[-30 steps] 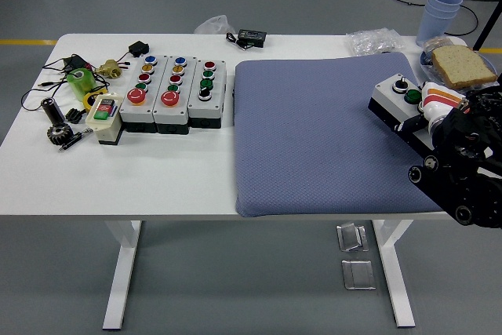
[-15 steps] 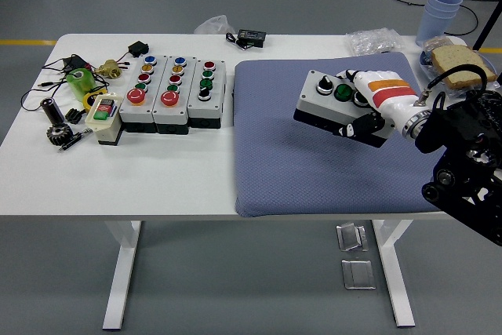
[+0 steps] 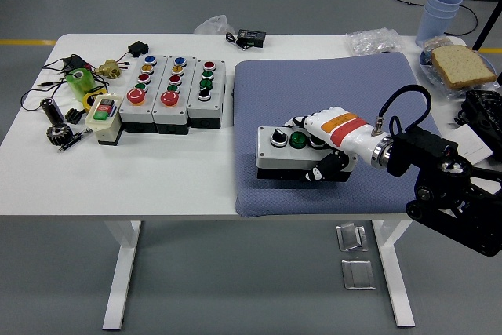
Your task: Pick up the button,place it on the desk,press the button,press the button
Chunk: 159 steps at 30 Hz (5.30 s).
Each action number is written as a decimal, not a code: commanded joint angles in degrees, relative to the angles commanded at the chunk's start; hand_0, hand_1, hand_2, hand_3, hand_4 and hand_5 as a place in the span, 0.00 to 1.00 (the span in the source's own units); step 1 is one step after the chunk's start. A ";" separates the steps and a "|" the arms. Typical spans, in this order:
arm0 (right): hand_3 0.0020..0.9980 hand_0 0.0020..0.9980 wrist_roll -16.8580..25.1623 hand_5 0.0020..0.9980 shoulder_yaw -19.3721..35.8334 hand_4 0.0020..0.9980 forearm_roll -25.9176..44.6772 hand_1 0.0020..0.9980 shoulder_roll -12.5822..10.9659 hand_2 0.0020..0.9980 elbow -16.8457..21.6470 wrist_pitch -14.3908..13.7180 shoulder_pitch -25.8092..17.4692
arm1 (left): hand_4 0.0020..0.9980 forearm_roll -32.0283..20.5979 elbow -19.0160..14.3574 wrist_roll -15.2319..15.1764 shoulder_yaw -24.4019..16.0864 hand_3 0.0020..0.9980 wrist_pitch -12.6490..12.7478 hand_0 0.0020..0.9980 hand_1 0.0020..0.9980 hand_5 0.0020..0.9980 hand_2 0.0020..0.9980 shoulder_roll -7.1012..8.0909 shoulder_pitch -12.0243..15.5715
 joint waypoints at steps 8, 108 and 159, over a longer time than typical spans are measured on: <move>0.44 0.07 1.50 0.30 2.15 0.81 -0.42 0.11 0.27 0.35 -3.30 -1.64 -1.29 | 0.26 -0.16 0.00 0.03 0.01 0.40 0.00 0.54 0.42 0.44 0.42 0.00 0.07; 0.71 0.15 -26.44 0.00 28.88 0.58 0.70 0.00 -13.60 0.20 27.87 1.18 -23.96 | 0.26 1.46 0.00 0.23 -0.10 0.42 -0.55 0.54 0.42 0.46 0.42 0.00 -0.05; 0.72 0.14 -29.50 0.00 23.43 0.53 -2.15 0.00 -7.41 0.20 20.35 3.44 -22.36 | 0.26 1.58 0.00 0.30 0.01 0.42 -0.68 0.54 0.42 0.46 0.42 0.00 -0.04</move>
